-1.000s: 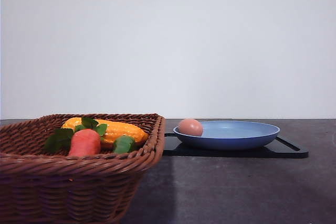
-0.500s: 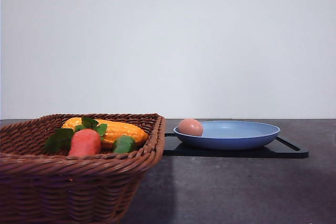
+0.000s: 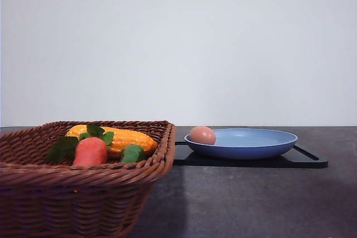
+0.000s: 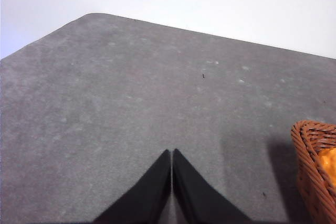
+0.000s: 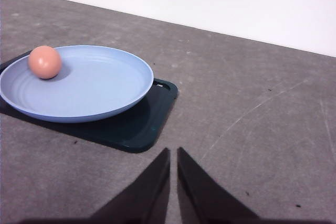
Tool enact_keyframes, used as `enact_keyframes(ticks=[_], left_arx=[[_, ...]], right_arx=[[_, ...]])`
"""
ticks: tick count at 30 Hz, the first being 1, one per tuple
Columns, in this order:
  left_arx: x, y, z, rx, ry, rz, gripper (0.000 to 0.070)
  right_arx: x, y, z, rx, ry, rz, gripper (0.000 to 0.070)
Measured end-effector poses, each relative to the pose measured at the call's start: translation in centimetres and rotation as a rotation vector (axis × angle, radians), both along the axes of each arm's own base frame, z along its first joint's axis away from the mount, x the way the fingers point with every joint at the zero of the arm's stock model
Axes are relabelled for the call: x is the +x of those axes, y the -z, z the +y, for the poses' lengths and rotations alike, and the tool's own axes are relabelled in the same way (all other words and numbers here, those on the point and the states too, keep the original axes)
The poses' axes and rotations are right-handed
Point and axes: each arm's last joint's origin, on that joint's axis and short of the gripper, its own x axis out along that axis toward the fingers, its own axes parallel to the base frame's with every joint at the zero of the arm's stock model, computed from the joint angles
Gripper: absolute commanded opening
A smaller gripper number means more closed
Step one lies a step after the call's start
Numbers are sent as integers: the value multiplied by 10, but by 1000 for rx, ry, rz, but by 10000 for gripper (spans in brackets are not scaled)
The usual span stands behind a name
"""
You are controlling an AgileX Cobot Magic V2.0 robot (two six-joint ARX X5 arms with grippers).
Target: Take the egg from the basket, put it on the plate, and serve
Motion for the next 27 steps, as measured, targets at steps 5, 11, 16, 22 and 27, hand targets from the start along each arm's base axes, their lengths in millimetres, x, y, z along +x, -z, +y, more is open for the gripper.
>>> enact_keyframes(ticks=[5,11,16,22,27], left_arx=[[0,0,0,0,0,0,0],[0,0,0,0,0,0,0],[0,0,0,0,0,0,0],[0,0,0,0,0,0,0],[0,0,0,0,0,0,0]], right_arx=[[0,0,0,1,1,-1,0],[0,0,0,1,1,-1,0],[0,0,0,1,1,-1,0],[0,0,0,1,1,-1,0],[0,0,0,1,1,-1,0]])
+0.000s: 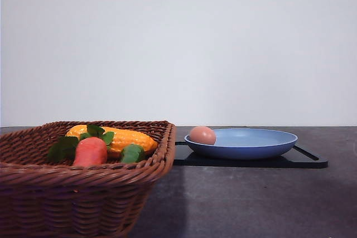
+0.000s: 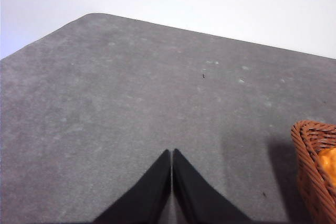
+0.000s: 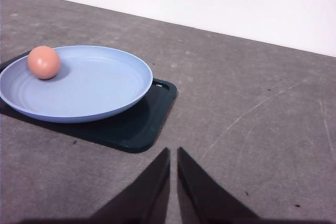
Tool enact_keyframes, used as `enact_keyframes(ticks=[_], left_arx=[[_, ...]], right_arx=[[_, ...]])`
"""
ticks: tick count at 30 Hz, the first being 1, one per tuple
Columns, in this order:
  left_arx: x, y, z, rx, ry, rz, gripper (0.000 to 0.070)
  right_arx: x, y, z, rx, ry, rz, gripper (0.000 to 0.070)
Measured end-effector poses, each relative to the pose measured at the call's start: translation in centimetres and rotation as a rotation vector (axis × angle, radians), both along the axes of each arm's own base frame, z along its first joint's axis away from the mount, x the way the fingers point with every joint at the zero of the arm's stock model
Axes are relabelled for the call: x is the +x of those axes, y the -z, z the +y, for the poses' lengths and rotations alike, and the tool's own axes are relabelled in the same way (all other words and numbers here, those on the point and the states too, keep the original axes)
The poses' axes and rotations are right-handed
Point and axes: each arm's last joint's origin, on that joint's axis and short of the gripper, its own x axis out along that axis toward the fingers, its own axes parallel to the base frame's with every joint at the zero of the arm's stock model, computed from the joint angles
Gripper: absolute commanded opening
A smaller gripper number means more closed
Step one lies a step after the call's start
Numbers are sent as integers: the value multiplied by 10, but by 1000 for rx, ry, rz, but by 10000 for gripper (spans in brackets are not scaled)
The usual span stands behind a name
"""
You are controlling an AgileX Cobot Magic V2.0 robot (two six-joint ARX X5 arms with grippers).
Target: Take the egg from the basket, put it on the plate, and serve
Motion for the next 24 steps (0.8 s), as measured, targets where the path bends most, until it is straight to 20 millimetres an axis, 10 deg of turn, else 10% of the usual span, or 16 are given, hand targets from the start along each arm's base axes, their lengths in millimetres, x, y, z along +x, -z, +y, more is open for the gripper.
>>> enact_keyframes(ticks=[24], left_arx=[[0,0,0,0,0,0,0]], right_arx=[[0,0,0,0,0,0,0]])
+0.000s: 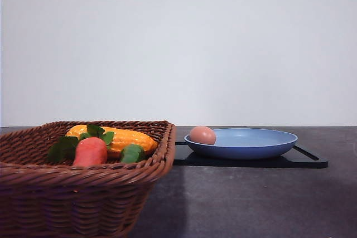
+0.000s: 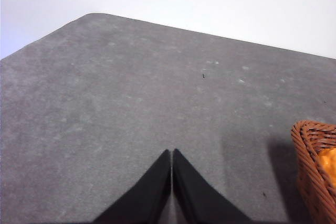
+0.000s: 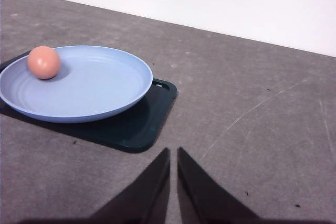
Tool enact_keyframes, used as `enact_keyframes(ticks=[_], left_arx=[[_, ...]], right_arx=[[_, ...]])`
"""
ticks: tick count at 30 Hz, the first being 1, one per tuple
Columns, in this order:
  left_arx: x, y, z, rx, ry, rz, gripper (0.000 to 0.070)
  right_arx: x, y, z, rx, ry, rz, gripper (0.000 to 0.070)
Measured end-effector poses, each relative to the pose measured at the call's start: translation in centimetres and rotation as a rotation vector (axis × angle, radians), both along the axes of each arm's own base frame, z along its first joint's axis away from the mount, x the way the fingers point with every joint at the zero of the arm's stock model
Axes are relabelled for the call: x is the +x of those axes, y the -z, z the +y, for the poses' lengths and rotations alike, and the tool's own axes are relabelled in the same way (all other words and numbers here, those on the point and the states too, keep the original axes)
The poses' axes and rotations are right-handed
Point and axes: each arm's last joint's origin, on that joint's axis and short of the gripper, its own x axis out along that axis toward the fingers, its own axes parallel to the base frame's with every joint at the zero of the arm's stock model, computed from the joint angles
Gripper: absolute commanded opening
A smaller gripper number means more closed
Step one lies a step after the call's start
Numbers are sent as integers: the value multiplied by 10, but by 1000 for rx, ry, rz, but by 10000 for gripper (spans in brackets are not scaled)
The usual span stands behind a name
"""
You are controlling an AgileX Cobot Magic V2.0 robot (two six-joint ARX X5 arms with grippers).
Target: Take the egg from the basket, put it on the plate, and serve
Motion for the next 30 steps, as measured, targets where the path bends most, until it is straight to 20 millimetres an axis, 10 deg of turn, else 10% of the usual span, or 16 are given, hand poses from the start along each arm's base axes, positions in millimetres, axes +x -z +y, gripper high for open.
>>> enact_keyframes(ticks=[30], left_arx=[[0,0,0,0,0,0,0]], right_arx=[[0,0,0,0,0,0,0]])
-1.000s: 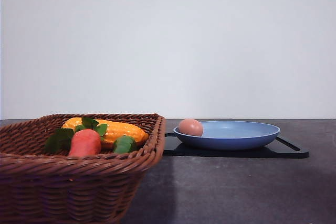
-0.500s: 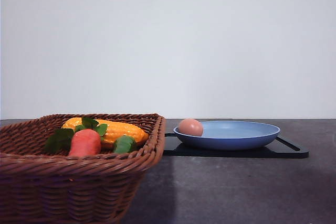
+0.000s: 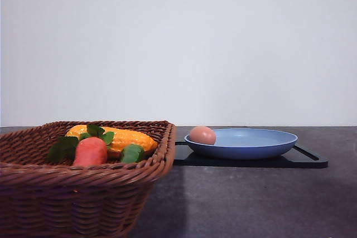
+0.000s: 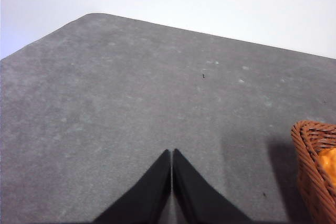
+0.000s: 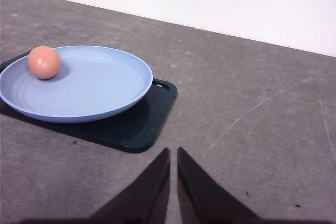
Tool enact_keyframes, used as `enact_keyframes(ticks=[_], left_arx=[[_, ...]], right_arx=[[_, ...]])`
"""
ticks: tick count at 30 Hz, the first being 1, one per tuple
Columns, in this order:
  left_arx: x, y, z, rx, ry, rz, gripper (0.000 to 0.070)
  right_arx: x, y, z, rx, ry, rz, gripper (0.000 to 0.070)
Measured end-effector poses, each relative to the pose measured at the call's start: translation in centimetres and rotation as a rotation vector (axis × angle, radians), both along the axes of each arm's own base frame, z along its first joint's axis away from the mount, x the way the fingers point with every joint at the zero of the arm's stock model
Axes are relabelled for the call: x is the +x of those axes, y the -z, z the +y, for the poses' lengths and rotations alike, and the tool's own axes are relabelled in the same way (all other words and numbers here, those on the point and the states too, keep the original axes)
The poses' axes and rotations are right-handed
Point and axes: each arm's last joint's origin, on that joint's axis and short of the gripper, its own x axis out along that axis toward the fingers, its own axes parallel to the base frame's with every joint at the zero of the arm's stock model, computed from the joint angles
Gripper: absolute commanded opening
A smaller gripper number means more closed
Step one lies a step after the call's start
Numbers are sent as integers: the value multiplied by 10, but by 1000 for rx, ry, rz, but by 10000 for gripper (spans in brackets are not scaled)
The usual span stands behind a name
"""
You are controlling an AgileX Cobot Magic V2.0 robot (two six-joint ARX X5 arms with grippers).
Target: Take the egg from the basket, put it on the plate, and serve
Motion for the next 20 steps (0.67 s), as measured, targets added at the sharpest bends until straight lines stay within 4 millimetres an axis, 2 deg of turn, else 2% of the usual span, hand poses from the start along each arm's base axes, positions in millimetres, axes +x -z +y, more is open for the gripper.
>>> enact_keyframes(ticks=[20], left_arx=[[0,0,0,0,0,0,0]], right_arx=[[0,0,0,0,0,0,0]])
